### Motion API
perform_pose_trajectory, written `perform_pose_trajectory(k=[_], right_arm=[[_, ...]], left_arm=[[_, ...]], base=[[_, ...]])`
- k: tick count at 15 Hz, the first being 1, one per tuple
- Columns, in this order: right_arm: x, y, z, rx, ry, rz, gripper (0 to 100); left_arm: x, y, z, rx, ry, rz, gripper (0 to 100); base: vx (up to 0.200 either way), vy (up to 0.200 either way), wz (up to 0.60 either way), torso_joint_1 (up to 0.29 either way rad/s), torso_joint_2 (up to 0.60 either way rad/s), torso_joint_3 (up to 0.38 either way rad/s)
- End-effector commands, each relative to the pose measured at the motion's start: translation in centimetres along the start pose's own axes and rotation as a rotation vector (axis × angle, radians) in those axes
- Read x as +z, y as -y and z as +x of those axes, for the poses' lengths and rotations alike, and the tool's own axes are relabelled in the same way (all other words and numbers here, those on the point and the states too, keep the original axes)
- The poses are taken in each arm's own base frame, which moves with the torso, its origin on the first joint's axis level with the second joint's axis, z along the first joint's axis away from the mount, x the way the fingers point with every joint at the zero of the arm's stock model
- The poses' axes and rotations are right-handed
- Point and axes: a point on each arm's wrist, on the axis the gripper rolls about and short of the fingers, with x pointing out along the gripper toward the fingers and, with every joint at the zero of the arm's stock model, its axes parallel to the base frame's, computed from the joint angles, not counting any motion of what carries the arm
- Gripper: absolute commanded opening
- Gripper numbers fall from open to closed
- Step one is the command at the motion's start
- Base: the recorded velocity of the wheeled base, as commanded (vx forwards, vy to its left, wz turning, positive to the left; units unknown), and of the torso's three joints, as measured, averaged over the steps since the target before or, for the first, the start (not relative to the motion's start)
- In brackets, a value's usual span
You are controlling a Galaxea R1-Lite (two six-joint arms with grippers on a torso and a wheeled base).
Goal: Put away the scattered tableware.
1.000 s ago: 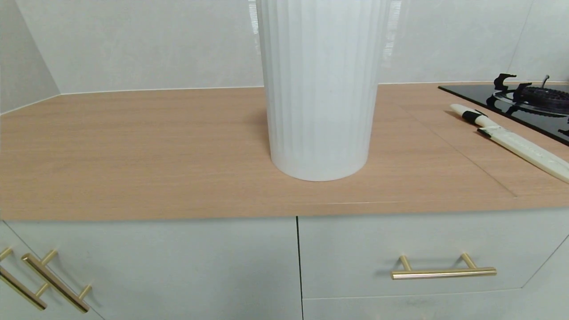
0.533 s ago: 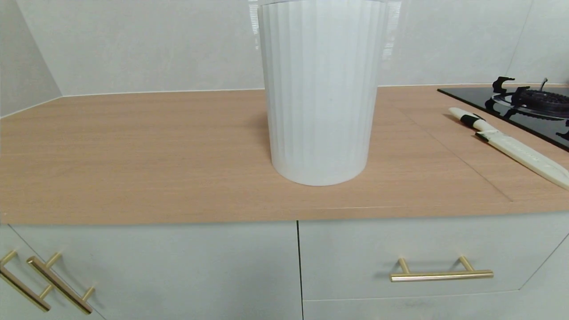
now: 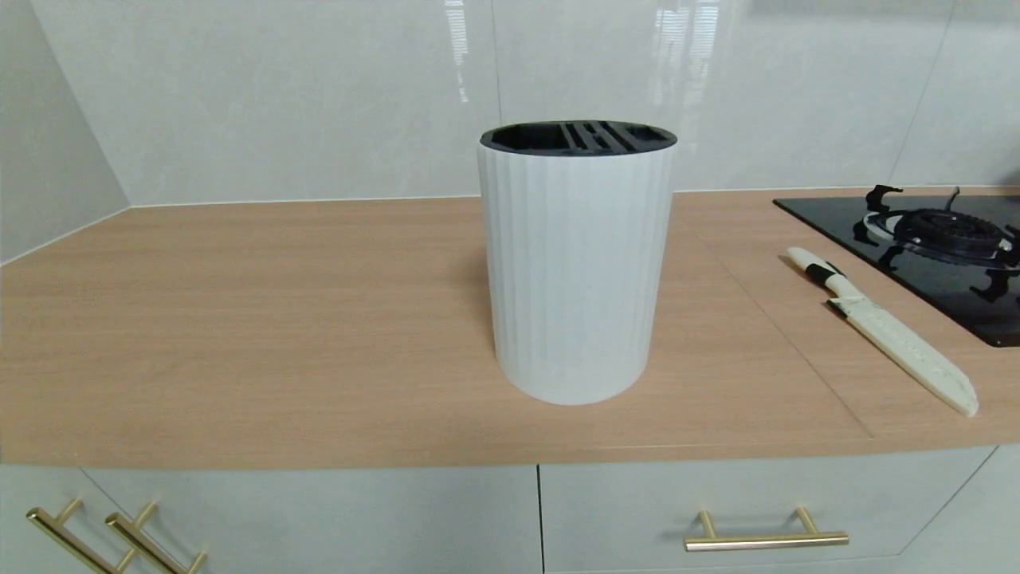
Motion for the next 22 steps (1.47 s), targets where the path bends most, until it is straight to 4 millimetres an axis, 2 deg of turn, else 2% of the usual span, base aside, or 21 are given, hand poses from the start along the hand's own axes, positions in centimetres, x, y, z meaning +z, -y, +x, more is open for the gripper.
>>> perform_pose_trajectory(k=[1, 12, 22], right_arm=[[0.00, 0.00, 0.01, 0.001, -0.002, 0.000, 100], [0.00, 0.00, 0.01, 0.001, -0.002, 0.000, 100], [0.00, 0.00, 0.01, -0.001, -0.002, 0.000, 100]], left_arm=[[-0.01, 0.00, 0.00, 0.001, -0.001, 0.000, 100], [0.00, 0.00, 0.00, 0.001, 0.000, 0.000, 100], [-0.01, 0.00, 0.00, 0.001, -0.001, 0.000, 100]], base=[[0.000, 0.000, 0.00, 0.119, -0.46, -0.325], [0.000, 0.000, 0.00, 0.172, -0.48, -0.308], [0.000, 0.000, 0.00, 0.237, -0.55, -0.314]])
